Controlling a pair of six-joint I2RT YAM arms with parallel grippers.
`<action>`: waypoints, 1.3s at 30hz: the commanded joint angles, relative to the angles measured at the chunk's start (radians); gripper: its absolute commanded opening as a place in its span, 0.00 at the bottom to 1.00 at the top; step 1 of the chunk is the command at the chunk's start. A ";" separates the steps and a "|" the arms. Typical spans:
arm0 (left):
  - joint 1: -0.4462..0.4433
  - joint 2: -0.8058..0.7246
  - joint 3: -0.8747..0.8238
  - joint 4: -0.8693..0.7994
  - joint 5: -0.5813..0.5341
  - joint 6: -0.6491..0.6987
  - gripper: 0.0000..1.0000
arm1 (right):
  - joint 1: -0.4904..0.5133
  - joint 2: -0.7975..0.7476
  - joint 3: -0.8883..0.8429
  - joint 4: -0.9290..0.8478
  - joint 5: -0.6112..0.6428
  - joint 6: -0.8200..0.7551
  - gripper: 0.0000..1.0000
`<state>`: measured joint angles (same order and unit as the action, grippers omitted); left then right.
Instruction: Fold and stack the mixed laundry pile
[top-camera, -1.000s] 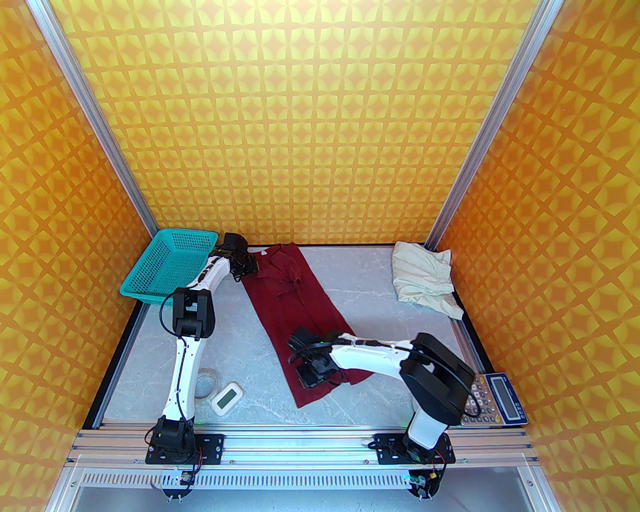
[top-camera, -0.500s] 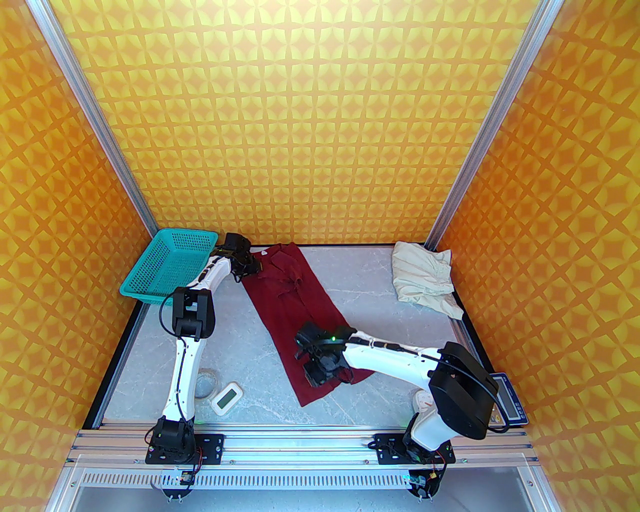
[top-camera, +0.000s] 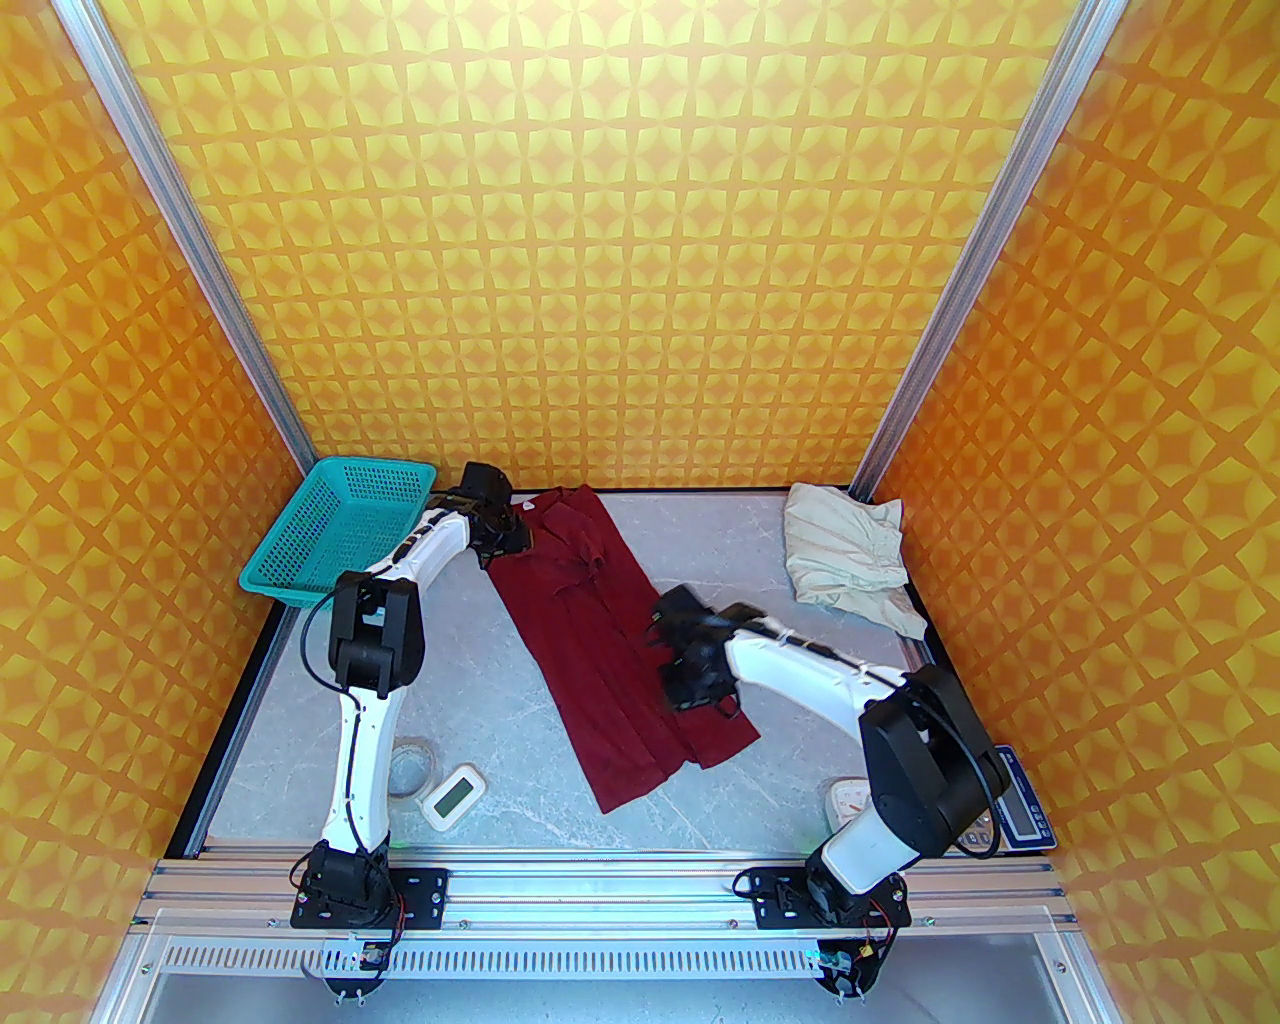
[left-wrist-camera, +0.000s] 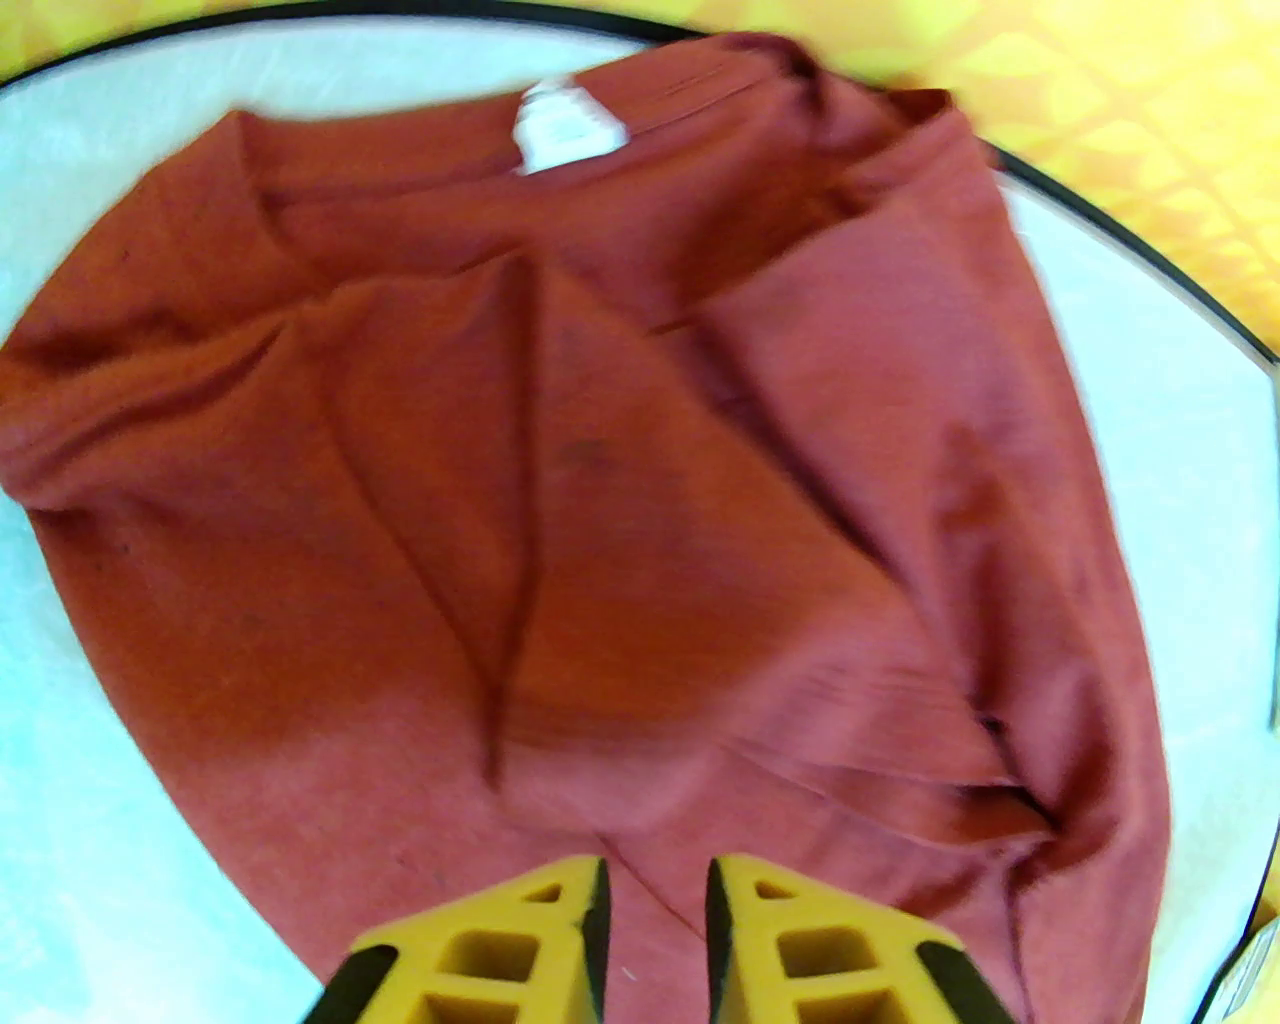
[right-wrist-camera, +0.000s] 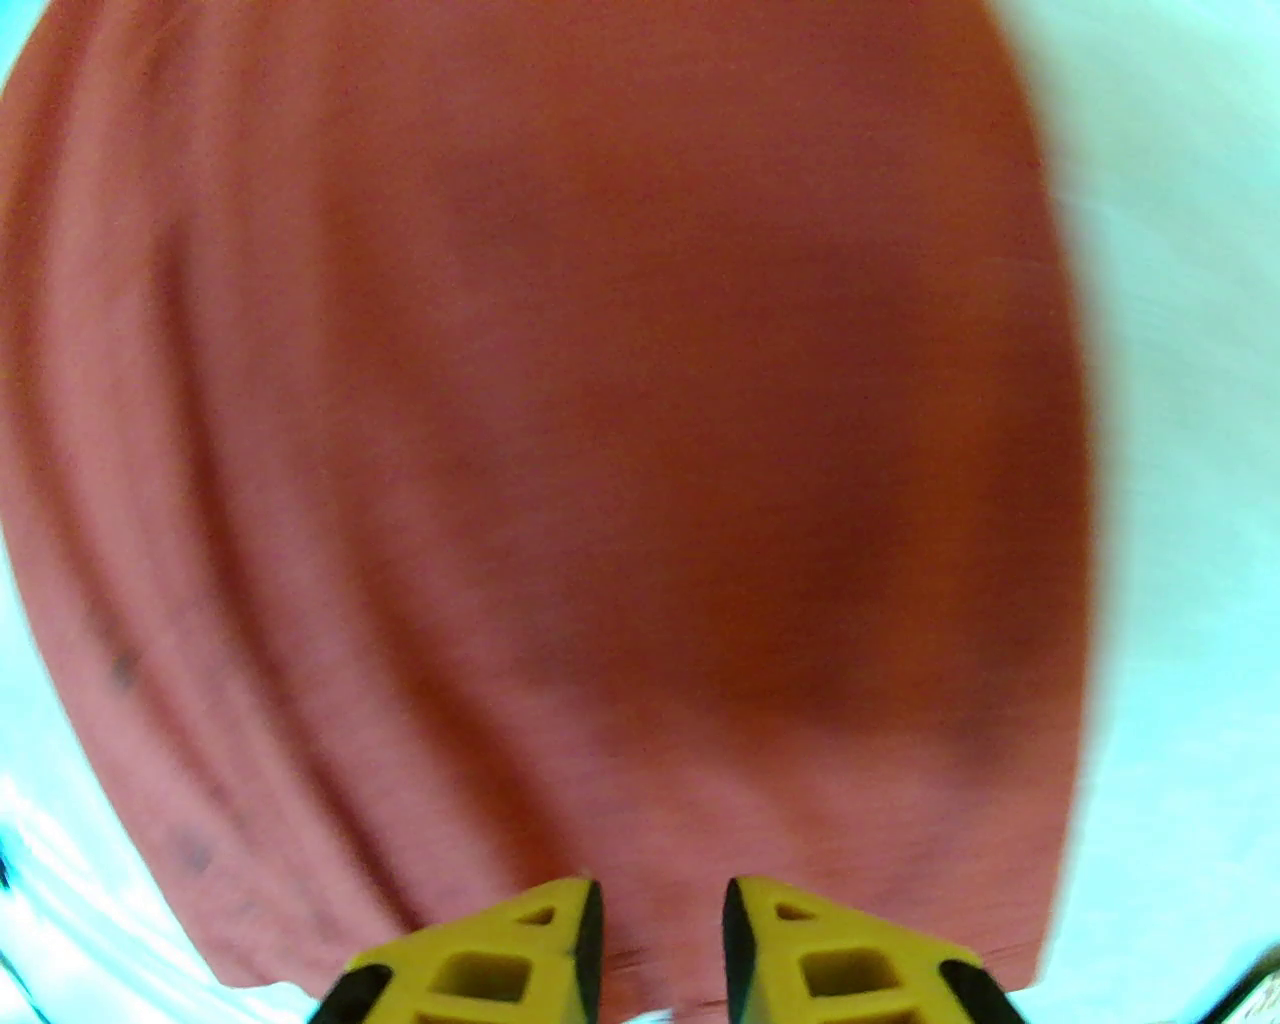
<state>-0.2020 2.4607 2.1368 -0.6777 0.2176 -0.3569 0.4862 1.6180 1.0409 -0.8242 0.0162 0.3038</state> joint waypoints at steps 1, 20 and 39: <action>0.001 0.083 0.077 -0.020 -0.019 -0.034 0.21 | -0.022 0.022 -0.042 0.009 0.036 0.035 0.23; -0.038 0.269 0.288 -0.011 0.132 -0.026 0.20 | 0.335 -0.077 -0.323 0.148 -0.165 0.337 0.17; -0.097 0.334 0.360 0.060 0.268 0.027 0.19 | -0.087 0.246 0.418 0.210 -0.119 0.009 0.19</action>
<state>-0.2787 2.7430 2.4840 -0.6155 0.4427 -0.3382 0.4351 1.7531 1.3663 -0.7048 -0.0902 0.3832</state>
